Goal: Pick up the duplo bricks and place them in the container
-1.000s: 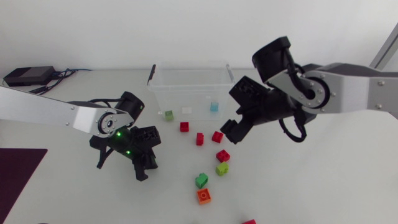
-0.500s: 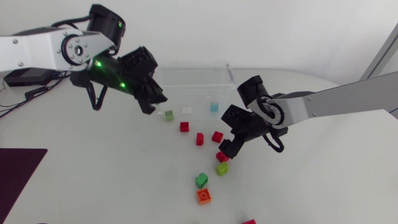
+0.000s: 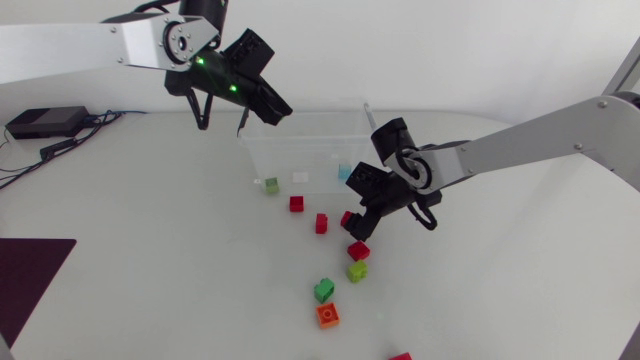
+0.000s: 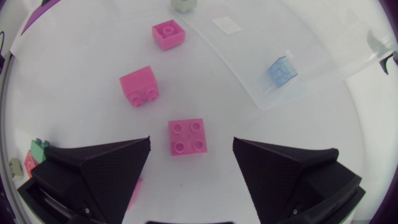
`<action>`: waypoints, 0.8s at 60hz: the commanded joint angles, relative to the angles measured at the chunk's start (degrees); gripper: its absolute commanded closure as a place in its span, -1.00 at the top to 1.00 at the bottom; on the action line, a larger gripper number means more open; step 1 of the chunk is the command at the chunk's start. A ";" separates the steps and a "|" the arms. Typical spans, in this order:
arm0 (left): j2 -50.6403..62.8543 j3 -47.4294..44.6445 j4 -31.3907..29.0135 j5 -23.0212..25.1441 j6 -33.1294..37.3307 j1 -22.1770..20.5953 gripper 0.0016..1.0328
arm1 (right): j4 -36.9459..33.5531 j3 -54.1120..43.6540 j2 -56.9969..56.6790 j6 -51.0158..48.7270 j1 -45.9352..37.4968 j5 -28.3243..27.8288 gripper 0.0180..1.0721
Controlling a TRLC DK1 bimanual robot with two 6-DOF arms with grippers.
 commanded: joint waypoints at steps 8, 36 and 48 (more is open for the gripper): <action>6.93 7.37 0.58 0.54 -3.35 0.64 -0.36 | 0.15 1.17 2.58 -2.71 -1.01 -0.59 0.55; -1.33 0.78 -0.83 0.36 -3.53 -0.06 0.88 | 0.94 -2.08 0.55 -3.67 -1.97 -2.26 -0.46; -12.23 -12.23 -3.82 1.42 1.92 -1.47 0.88 | -0.38 -5.07 -9.64 -3.32 -3.12 -2.79 -0.47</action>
